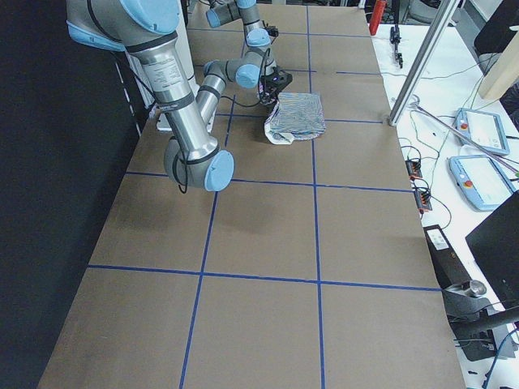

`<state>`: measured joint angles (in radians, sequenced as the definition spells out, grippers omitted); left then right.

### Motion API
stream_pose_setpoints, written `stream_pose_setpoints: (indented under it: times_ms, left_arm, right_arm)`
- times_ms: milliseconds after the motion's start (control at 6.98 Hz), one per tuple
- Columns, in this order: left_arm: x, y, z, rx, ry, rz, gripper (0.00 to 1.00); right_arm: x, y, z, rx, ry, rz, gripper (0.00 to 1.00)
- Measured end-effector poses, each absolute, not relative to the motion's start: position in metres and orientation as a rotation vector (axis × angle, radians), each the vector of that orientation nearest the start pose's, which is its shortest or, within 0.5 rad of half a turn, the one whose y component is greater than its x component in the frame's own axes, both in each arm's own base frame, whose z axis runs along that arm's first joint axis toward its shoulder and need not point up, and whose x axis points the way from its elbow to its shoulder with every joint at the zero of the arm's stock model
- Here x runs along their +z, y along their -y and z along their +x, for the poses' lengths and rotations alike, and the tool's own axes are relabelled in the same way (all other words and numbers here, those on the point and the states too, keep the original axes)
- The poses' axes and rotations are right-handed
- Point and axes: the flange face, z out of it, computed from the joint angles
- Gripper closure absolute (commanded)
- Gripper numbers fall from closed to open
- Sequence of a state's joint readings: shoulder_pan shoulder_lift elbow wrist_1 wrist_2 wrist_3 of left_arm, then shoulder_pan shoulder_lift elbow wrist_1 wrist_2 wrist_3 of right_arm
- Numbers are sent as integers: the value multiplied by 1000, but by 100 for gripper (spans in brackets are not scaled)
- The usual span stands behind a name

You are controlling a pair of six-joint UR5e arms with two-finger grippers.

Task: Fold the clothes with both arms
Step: 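Lift and fold the near edge over toward the far edge with both grippers, then release the fold and raise the right gripper away from the shirt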

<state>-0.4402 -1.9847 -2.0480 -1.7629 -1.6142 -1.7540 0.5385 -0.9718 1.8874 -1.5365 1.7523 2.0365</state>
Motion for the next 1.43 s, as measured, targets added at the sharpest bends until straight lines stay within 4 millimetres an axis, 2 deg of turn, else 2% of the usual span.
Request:
stream_pose_setpoints:
  times_ms: [143,286,430,573,859,1002,1145,1289,1432]
  left_arm:
    - [208,389,444,-524,-1067,172,100]
    - [215,417,443,-515,-1044,220,100]
    - [223,439,442,-505,-1028,259,100]
    - [230,455,440,-488,-1012,294,100]
    - [241,482,442,-461,-964,349,100]
    - [243,495,452,-467,-939,370,100]
    - [249,509,460,-470,-924,390,100]
    - [261,524,465,-467,-924,413,90]
    - [276,540,471,-463,-917,437,85]
  right_arm:
    - [181,455,-483,871,974,-133,100]
    - [188,488,-493,898,958,-130,100]
    - [196,512,-500,916,954,-129,100]
    - [201,526,-504,925,953,-131,100]
    - [200,538,-510,930,950,-134,100]
    - [200,543,-516,932,946,-134,88]
    - [205,549,-521,933,944,-134,62]
    - [211,557,-526,938,943,-131,41]
    - [218,572,-533,946,944,-128,32]
